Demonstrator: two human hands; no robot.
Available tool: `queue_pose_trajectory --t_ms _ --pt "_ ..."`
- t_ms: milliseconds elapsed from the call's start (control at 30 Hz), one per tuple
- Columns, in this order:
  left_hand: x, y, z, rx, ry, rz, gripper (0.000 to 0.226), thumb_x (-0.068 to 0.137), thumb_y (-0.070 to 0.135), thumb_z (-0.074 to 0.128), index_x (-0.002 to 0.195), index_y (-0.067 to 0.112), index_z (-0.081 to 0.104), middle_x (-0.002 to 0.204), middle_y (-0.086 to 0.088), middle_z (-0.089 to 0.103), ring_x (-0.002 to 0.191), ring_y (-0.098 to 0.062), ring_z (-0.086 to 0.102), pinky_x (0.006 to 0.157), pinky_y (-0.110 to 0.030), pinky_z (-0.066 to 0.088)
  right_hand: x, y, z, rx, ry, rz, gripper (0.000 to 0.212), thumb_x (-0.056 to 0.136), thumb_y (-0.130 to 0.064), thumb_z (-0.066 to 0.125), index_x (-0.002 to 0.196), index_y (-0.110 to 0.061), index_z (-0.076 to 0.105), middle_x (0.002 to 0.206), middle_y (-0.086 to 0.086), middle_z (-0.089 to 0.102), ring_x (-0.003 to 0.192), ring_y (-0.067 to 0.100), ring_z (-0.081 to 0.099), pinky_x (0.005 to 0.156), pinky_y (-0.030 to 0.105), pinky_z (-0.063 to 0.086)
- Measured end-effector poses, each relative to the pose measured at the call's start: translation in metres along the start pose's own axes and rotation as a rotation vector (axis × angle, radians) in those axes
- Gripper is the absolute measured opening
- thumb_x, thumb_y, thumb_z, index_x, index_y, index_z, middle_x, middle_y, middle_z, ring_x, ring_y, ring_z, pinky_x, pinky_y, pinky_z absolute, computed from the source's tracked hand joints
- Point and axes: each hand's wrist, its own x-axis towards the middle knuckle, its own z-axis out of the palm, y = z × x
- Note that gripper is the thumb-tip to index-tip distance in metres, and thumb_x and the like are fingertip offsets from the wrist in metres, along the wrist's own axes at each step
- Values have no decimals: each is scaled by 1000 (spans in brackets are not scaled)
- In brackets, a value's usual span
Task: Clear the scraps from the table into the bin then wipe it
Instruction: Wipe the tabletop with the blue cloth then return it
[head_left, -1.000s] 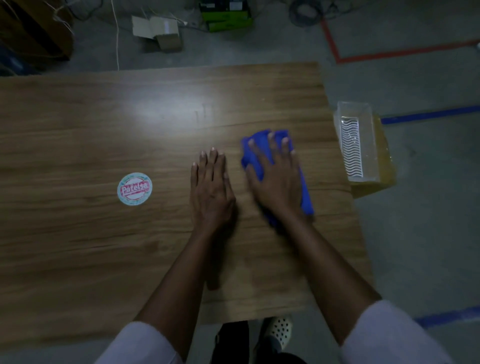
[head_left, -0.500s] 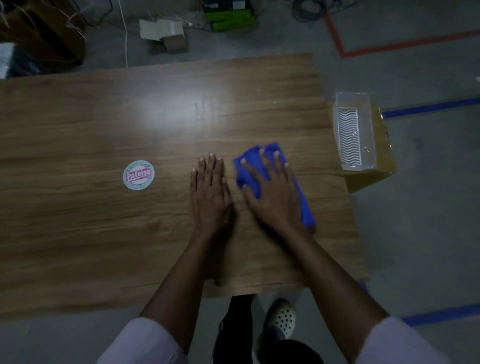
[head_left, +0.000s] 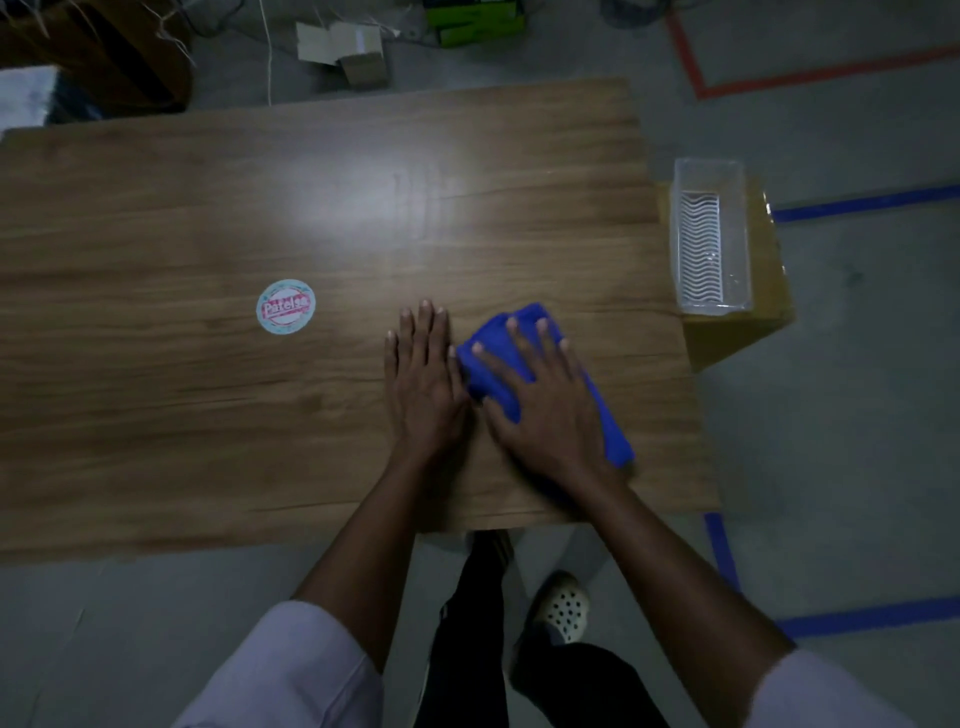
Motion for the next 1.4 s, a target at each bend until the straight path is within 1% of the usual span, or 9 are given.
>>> queue_pose_trajectory --t_ms 133,333,500,600,667,800,967,1133,1400 --pt "-20 5 -4 -24 -22 -16 55 104 28 29 155 10 40 165 -10 32 154 -27 25 125 -47 16 -25 49 -16 -14 -73 -238 68 91 -56 50 156 -45 35 170 -3 22 159 26 12 128 47 13" --pt "-47 10 -9 6 -33 -45 56 105 32 27 157 12 37 167 -7 27 156 -25 20 127 -44 10 -4 77 -33 37 85 377 66 97 -59 36 160 -40 30 171 4 17 158 35 10 127 51 13" --pt "-57 11 -11 14 -46 -22 56 105 30 28 155 7 39 164 -13 32 154 -30 26 126 -46 14 -70 -9 -3 20 -22 22 67 95 -53 43 160 -41 29 172 2 14 159 32 6 128 49 11" --pt "-73 12 -15 21 -34 16 54 105 28 33 154 5 40 163 -15 34 153 -31 28 126 -46 18 -81 12 -6 57 -63 -112 64 94 -52 45 157 -42 35 170 1 21 159 30 11 127 51 15" --pt "-83 14 -17 22 -12 20 54 105 28 35 154 6 41 163 -13 34 153 -30 28 126 -42 14 -81 39 -15 57 -18 -11 63 94 -53 44 156 -42 37 170 1 23 158 32 13 126 53 17" --pt "-86 15 -15 4 27 7 54 105 27 37 154 5 41 163 -13 34 153 -29 27 127 -37 8 -93 42 -18 13 116 457 62 100 -55 35 160 -40 28 172 3 16 158 34 10 127 51 12" --pt "-87 15 -18 -32 31 11 53 104 25 40 153 4 42 162 -15 36 152 -30 29 126 -39 11 -118 -32 2 68 49 152 58 104 -49 33 161 -38 27 172 4 16 159 30 8 128 50 13" --pt "-90 21 -21 -63 20 -18 54 103 26 38 152 4 42 162 -15 35 153 -30 28 127 -42 13 -125 -11 -2 81 210 680 58 108 -51 28 162 -29 27 171 11 16 158 34 9 127 53 13" --pt "-63 24 -16 -142 65 -62 48 97 21 44 140 4 55 156 -14 45 150 -31 34 125 -41 10 -36 -54 27 -46 390 905 63 108 -47 39 157 -8 37 162 33 24 151 52 21 124 57 19"
